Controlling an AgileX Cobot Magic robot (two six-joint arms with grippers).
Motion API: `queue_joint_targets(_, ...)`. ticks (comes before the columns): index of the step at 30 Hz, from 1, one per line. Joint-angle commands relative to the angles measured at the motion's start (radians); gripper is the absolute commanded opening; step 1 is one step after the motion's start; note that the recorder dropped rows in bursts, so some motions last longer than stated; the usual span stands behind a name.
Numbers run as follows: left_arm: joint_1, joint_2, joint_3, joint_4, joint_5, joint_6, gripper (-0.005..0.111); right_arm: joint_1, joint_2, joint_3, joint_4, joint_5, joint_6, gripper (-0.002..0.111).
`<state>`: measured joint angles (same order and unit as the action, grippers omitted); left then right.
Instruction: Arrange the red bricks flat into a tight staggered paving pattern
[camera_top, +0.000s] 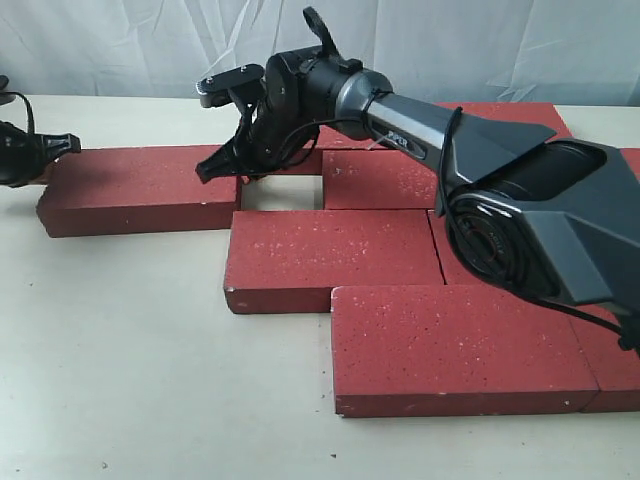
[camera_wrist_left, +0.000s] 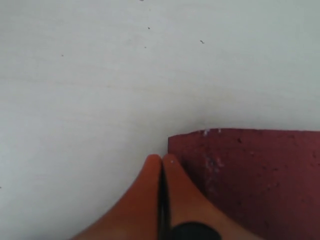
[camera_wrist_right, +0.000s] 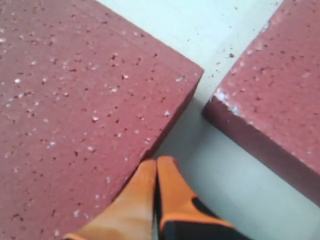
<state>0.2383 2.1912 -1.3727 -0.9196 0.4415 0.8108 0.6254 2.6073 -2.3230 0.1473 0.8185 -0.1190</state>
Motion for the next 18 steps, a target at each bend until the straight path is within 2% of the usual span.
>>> queue_joint_targets(1, -0.002, 0.004, -0.007, -0.014, 0.030, 0.001, 0.000, 0.019, -0.009, 0.000, 0.018, 0.067, -0.007, -0.001)
queue_joint_targets(4, -0.002, 0.004, -0.007, -0.014, 0.041, 0.001, 0.000, 0.028, -0.015, 0.000, 0.009, 0.117, -0.007, -0.001)
queue_joint_targets(10, -0.004, 0.004, -0.007, -0.052, 0.062, 0.001, 0.000, 0.005, -0.019, 0.000, -0.071, 0.077, -0.007, -0.001)
queue_joint_targets(18, -0.024, 0.004, -0.007, -0.052, 0.047, 0.003, 0.000, -0.014, -0.032, 0.000, -0.036, 0.079, -0.016, -0.001)
